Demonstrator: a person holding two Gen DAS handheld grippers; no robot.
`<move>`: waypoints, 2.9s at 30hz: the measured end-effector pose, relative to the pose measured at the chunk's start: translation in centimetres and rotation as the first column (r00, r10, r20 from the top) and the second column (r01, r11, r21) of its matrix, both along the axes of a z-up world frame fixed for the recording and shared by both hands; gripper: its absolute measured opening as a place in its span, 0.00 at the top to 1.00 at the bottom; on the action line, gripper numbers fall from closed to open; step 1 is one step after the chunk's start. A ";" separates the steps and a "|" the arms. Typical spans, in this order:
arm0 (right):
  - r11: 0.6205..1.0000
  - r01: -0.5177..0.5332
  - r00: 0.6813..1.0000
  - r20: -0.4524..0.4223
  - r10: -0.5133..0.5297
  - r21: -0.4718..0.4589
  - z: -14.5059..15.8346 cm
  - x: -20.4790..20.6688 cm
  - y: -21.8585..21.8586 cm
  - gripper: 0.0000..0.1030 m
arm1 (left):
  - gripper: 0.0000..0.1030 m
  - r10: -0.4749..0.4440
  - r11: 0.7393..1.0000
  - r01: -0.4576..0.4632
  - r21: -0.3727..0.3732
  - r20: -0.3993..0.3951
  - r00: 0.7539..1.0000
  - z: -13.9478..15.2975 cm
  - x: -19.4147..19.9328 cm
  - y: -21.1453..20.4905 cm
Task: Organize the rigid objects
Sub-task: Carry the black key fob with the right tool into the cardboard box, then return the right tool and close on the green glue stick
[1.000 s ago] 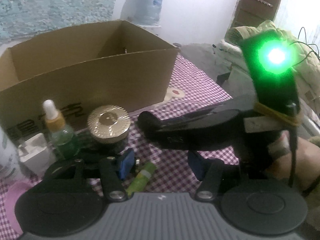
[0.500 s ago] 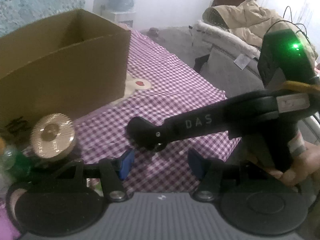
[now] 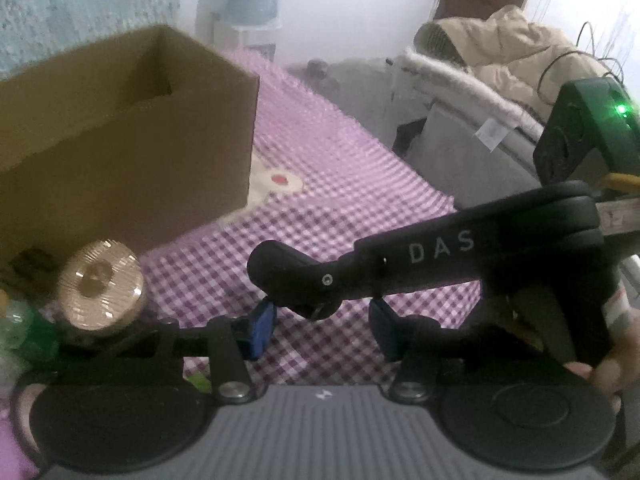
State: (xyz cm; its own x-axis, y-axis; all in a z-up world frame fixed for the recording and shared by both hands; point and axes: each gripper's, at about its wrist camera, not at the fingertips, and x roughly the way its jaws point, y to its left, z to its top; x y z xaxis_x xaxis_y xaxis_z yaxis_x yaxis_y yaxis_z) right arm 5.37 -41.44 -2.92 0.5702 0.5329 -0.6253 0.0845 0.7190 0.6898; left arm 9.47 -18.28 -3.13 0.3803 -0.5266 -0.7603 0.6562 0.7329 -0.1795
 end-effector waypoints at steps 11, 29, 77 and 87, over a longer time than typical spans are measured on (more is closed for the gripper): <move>0.990 -0.135 0.968 0.209 0.141 -0.044 10.3 3.0 5.6 0.85 | 0.48 0.183 0.980 -0.161 -0.119 0.204 0.962 8.9 -0.1 6.6; 0.953 -0.301 0.943 -0.159 0.293 -0.022 5.5 28.4 20.0 0.83 | 0.43 0.580 0.814 -0.559 -0.159 0.190 0.792 9.8 1.3 18.2; 0.989 -0.076 0.988 -0.125 0.092 0.130 -1.7 -2.5 1.4 0.75 | 0.77 0.177 0.973 -0.183 0.140 0.053 0.983 -1.7 -2.9 6.7; 0.986 -0.111 0.985 -0.115 0.125 0.124 -2.4 -1.3 2.5 0.79 | 0.78 0.167 0.972 -0.170 0.164 0.032 0.985 -2.1 -2.1 5.5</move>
